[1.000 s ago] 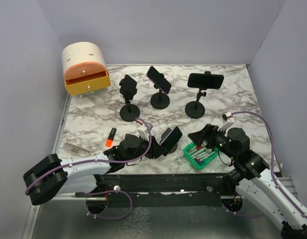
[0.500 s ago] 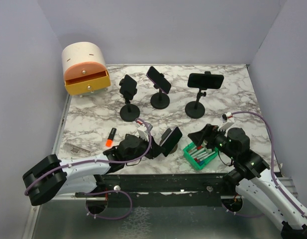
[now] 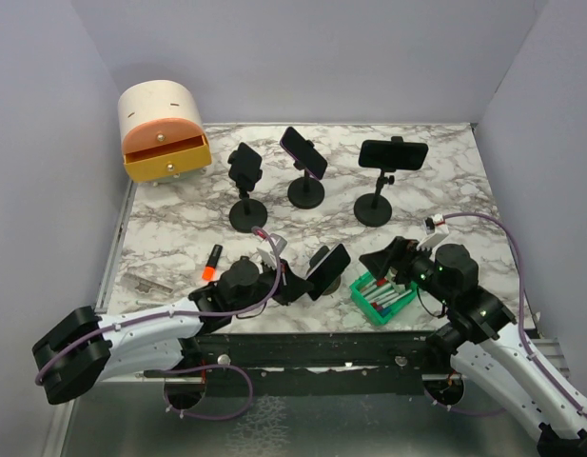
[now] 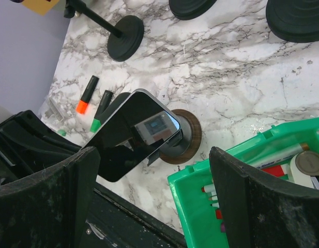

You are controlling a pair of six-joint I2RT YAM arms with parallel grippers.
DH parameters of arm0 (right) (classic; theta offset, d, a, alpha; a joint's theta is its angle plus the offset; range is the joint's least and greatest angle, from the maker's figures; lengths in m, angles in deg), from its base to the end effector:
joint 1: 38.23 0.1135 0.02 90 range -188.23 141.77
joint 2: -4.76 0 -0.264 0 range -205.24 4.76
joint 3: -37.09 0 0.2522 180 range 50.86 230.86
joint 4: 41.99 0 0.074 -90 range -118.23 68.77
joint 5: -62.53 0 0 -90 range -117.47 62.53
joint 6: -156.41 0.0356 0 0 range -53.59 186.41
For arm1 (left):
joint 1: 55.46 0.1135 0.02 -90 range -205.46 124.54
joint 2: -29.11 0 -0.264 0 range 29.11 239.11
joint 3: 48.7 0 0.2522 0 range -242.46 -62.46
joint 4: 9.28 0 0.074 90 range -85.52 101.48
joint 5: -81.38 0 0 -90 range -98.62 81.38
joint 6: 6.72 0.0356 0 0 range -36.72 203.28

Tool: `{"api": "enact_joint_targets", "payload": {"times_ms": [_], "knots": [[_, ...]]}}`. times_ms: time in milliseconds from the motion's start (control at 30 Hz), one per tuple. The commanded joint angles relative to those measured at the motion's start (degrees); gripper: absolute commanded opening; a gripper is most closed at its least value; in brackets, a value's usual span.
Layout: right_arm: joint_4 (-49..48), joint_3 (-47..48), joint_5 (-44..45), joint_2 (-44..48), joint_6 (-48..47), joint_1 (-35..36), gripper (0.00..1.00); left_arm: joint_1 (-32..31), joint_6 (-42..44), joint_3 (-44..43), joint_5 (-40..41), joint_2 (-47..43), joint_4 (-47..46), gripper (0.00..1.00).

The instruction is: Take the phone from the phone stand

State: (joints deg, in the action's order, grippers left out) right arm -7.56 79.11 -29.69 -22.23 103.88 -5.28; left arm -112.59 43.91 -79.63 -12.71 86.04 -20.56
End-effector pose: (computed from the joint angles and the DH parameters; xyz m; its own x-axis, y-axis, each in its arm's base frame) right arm 0.1097 0.0728 0.2623 -0.5705 0.3546 -0.7408 -0.2861 0.7596 0.5840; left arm 0.1110 -0.1765 0.1964 -0.6618 -0.1417 -0.7362 0.5891 0.5091 -0.6275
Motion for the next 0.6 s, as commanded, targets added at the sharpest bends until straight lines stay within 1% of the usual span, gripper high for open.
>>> {"api": "enact_joint_targets", "payload": {"times_ms": [0, 133, 267, 400, 567], "knots": [[0.69, 2.69, -0.27, -0.23, -0.71, 0.19, 0.93, -0.27, 1.46, -1.54, -1.62, -4.37, 1.26, 0.0], [0.64, 3.84, -1.14, -0.78, -1.88, 0.23, 0.93, -0.27, 2.36, -2.62, -1.36, -7.42, 5.34, 0.0], [-0.16, 6.82, -4.48, -2.23, -6.77, 0.19, 0.93, -0.27, 5.79, -6.66, -1.28, -10.87, 13.34, 0.0], [1.53, 12.69, -11.27, -6.97, -14.06, 0.23, 0.93, -0.27, 11.44, -13.52, -4.08, -13.63, 23.68, 0.0], [4.48, 20.35, -22.79, -12.19, -24.1, 0.27, 0.93, -0.27, 19.06, -23.69, -10.68, -14.18, 35.09, 0.0]]}}
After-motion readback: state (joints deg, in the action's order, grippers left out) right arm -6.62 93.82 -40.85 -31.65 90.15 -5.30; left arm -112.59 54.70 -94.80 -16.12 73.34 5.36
